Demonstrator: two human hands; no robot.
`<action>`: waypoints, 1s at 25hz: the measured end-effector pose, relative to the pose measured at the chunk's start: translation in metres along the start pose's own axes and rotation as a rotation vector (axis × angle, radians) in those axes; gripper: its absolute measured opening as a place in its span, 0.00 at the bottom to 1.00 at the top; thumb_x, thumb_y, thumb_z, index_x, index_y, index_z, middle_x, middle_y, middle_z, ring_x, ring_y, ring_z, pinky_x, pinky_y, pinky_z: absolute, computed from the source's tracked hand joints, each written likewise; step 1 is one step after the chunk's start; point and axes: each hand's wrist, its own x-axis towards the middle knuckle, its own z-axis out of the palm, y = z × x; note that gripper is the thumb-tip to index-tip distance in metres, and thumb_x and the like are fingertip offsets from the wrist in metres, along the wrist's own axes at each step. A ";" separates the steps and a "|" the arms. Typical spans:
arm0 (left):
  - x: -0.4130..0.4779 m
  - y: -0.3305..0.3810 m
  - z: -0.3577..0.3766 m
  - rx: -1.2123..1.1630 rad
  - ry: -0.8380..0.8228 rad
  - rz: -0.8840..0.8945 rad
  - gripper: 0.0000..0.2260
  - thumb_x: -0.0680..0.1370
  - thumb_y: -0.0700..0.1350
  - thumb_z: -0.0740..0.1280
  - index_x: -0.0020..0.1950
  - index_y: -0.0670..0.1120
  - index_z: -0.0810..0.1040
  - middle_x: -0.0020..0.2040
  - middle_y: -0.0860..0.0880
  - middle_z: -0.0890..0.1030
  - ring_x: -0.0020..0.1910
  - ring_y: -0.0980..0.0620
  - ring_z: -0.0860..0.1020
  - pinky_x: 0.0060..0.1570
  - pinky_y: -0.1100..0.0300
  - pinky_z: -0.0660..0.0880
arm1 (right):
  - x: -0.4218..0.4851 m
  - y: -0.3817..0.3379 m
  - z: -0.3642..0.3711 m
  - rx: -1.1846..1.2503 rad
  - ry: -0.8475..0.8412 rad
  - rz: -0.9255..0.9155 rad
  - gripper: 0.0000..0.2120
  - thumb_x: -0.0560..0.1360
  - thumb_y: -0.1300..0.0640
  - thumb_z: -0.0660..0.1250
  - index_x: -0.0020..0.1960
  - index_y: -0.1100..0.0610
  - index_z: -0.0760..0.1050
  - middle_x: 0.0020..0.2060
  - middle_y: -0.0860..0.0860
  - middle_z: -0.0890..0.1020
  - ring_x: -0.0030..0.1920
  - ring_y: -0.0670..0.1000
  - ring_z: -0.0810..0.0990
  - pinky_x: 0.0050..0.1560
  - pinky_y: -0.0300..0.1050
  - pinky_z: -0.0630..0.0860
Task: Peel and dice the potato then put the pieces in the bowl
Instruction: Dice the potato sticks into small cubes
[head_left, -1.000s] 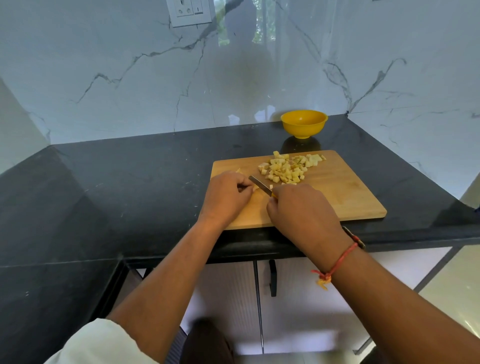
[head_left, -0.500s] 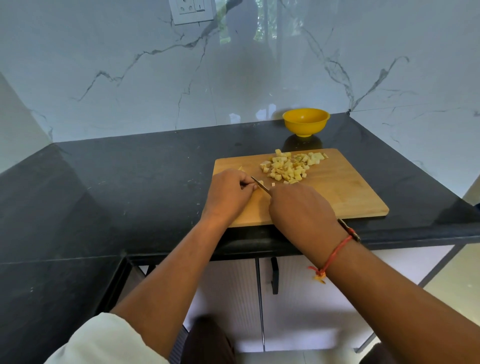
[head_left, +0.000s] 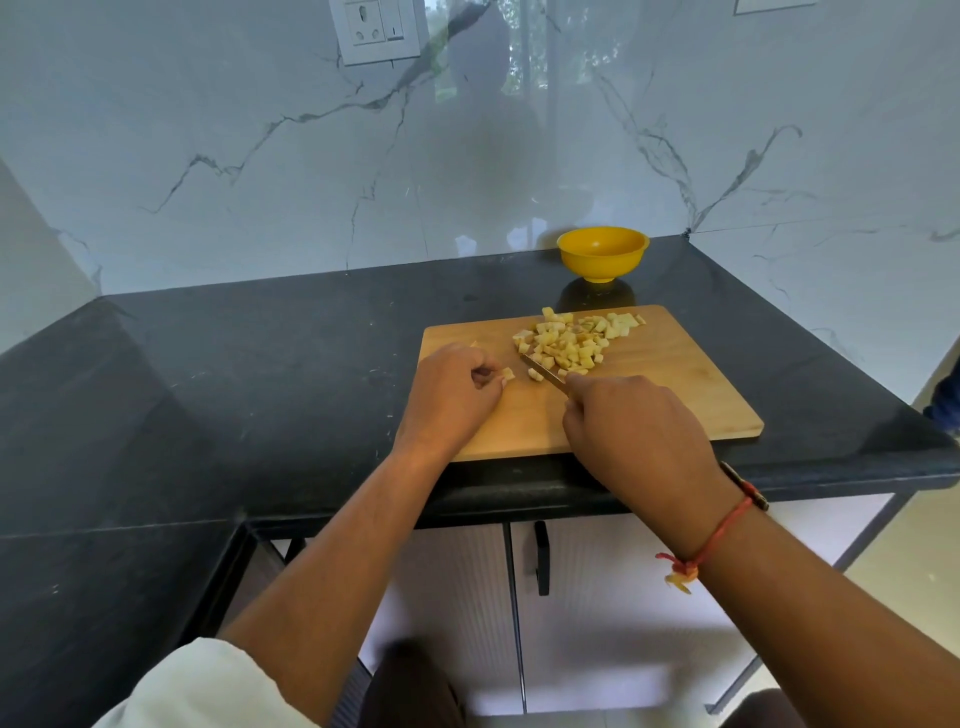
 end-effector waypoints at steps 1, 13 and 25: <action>0.000 0.000 0.000 -0.009 0.001 -0.004 0.06 0.76 0.47 0.73 0.53 0.49 0.85 0.47 0.53 0.82 0.44 0.58 0.79 0.49 0.63 0.78 | 0.000 -0.002 0.001 0.024 0.010 0.001 0.16 0.84 0.51 0.54 0.68 0.47 0.73 0.41 0.49 0.76 0.41 0.50 0.77 0.39 0.45 0.74; 0.004 -0.002 -0.003 -0.044 -0.033 -0.017 0.04 0.76 0.44 0.73 0.49 0.49 0.86 0.47 0.53 0.81 0.48 0.56 0.77 0.52 0.60 0.75 | 0.004 -0.021 0.003 0.035 -0.048 -0.072 0.14 0.84 0.53 0.56 0.67 0.50 0.74 0.42 0.49 0.76 0.43 0.49 0.77 0.46 0.46 0.77; 0.004 0.001 -0.002 -0.041 0.000 -0.046 0.04 0.76 0.48 0.73 0.48 0.50 0.86 0.43 0.57 0.81 0.47 0.58 0.77 0.49 0.65 0.72 | 0.002 -0.012 0.007 -0.046 -0.107 -0.085 0.13 0.83 0.55 0.59 0.66 0.49 0.72 0.38 0.47 0.69 0.40 0.49 0.73 0.41 0.45 0.72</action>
